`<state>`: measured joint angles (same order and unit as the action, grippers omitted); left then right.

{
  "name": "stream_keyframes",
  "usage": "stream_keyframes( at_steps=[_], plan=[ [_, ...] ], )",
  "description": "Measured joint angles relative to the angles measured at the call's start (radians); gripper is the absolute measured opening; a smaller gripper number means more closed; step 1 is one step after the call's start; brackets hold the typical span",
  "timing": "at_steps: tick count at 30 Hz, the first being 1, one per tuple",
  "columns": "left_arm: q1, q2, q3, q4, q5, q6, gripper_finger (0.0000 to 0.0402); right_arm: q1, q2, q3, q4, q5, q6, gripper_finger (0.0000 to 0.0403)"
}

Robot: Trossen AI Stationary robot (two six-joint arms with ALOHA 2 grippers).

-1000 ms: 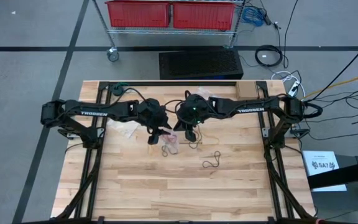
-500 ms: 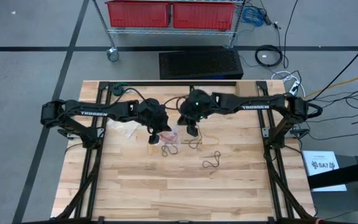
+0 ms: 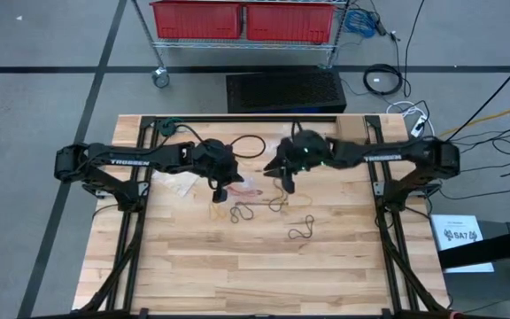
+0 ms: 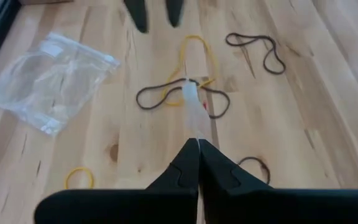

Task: Sort rubber bands
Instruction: Adjust the red rubber band into the zip bag

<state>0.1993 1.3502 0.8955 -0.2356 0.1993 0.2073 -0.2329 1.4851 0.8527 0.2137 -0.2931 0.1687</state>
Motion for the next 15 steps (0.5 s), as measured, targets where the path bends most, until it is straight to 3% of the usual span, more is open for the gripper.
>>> stream_keyframes(
  at_steps=[3,5,8,15],
  plan=[
    [0.0,-0.001,0.0,0.001,-0.001,0.0,0.0001,0.027,0.02,-0.102,0.235,0.044,0.086,0.0073],
    [0.0,-0.001,0.0,0.002,-0.005,0.0,0.0001,0.044,0.02,-0.128,0.268,0.108,0.105,0.0081],
    [0.0,-0.001,0.0,0.002,-0.017,-0.001,0.0001,0.067,0.02,-0.132,0.195,0.193,0.108,0.0099],
    [0.0,-0.001,0.0,0.002,-0.018,-0.017,0.0,0.1,0.02,-0.134,0.077,0.202,0.117,0.0116]
  ],
)
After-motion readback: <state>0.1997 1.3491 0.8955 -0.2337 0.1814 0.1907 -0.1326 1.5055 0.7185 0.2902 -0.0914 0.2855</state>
